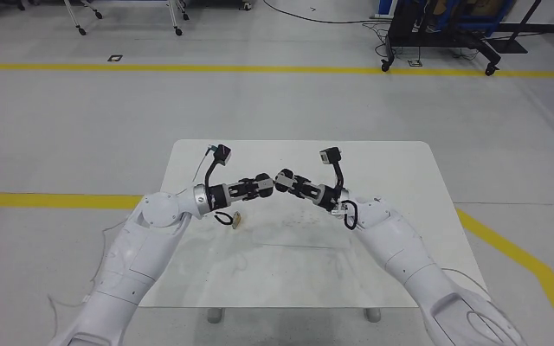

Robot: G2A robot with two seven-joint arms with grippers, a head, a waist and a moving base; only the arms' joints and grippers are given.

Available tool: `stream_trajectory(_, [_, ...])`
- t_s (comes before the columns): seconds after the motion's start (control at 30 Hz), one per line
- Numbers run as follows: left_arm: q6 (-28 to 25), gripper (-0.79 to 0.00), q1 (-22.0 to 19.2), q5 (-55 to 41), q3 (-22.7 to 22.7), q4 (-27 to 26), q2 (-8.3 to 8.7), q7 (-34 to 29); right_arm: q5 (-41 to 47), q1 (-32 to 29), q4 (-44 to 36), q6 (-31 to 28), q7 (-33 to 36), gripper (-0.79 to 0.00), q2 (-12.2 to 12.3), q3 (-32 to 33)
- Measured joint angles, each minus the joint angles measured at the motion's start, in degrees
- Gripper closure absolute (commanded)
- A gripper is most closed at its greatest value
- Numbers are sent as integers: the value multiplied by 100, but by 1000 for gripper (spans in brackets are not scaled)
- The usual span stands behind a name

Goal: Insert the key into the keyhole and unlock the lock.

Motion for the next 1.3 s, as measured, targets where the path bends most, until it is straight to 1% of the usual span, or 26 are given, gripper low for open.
stream_trajectory(0.1, [-1, -80, -17, -2, 23, 13, -6, -4, -1, -14, -13, -3, 1, 0, -4, 5])
stream_trajectory(0.17, [-11, -68, -29, -1, 32, 24, -8, -12, -6, -20, -17, -4, 1, 0, -6, 8])
stream_trajectory(0.3, [-7, -9, -46, 8, 45, 45, -12, -12, -13, -36, -21, -13, -15, 0, -11, 22])
stream_trajectory(0.33, [-7, -18, -48, 7, 46, 49, -12, -12, -14, -40, -20, -16, -18, 0, -12, 27])
stream_trajectory(0.4, [-13, -68, -58, -4, 32, 68, -10, -16, -14, -47, -13, -28, -30, 0, -11, 44])
stream_trajectory(0.43, [-18, -114, -61, -11, 23, 77, -9, -22, -10, -50, -11, -34, -35, 0, -11, 53])
stream_trajectory(0.5, [-31, -262, -61, -31, -3, 93, -3, -37, -3, -56, -11, -41, -39, 0, -8, 72])
stream_trajectory(0.53, [-36, -320, -56, -36, -16, 102, 1, -40, -1, -59, -13, -42, -39, 0, -8, 79])
stream_trajectory(0.6, [-49, -366, -37, -47, -45, 121, 9, -41, 0, -66, -20, -42, -34, 0, -7, 90])
stream_trajectory(0.67, [-55, -382, -19, -56, -64, 136, 15, -49, -1, -69, -25, -37, -29, 0, -7, 98])
stream_trajectory(0.73, [-60, -372, -2, -62, -76, 144, 20, -64, -4, -72, -34, -31, -20, 0, -8, 103])
stream_trajectory(0.83, [-58, -314, 14, -61, -78, 137, 24, -75, -10, -68, -55, -6, 8, 0, -15, 91])
stream_trajectory(0.93, [-37, -283, 9, -48, -59, 117, 21, -67, -13, -60, -62, 12, 22, 0, -25, 77])
stream_trajectory(1.03, [-15, -228, -9, -42, -25, 93, 12, -62, -19, -54, -59, 18, 30, 0, -33, 71])
stream_trajectory(1.13, [-4, -197, -20, -29, -4, 86, 9, -69, -8, -51, -52, 14, 40, 0, -39, 70])
stream_trajectory(1.3, [11, -92, -38, 4, 30, 104, 3, -77, 6, -55, -38, 6, 51, 0, -47, 76])
